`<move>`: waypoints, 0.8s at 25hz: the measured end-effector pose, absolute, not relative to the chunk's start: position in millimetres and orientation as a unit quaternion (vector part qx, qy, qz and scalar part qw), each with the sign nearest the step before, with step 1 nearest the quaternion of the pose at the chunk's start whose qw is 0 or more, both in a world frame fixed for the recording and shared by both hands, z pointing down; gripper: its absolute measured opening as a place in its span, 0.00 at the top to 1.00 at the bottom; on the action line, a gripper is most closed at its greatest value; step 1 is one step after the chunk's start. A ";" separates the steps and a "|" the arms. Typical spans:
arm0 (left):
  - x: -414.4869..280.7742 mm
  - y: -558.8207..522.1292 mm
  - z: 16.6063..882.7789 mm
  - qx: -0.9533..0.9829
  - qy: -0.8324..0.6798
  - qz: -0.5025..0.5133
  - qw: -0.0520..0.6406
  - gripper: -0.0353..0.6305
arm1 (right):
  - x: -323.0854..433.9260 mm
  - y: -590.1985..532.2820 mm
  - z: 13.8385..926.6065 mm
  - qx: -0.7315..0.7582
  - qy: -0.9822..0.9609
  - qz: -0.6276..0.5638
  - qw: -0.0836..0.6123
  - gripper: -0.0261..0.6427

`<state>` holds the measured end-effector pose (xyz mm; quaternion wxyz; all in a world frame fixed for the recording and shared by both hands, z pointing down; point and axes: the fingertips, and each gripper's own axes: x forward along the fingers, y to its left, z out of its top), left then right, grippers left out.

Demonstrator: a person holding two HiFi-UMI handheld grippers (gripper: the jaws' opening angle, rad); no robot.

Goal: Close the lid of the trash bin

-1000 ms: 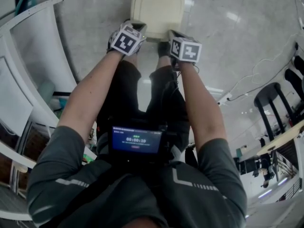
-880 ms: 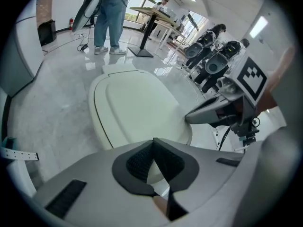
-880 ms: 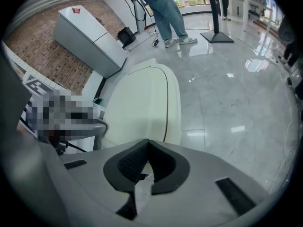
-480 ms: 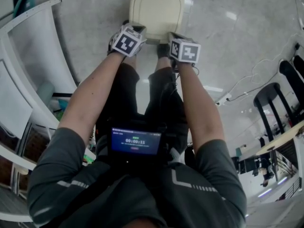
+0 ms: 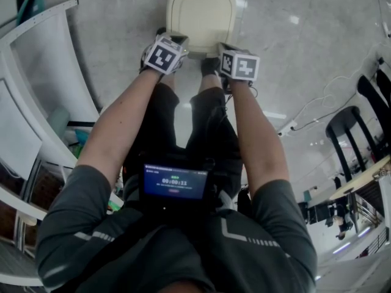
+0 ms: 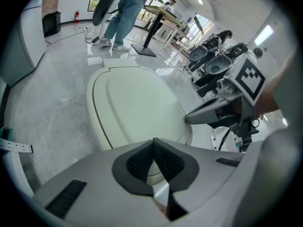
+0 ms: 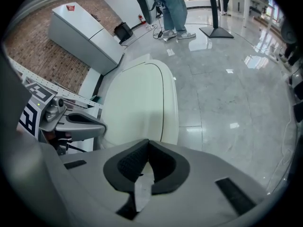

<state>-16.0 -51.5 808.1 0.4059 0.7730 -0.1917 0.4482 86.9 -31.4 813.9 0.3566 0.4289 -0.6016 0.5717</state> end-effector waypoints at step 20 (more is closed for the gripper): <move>-38.1 -84.5 773.8 0.771 -0.268 0.408 0.409 0.94 | 91.0 -70.5 772.7 0.459 -0.639 0.522 0.330 0.94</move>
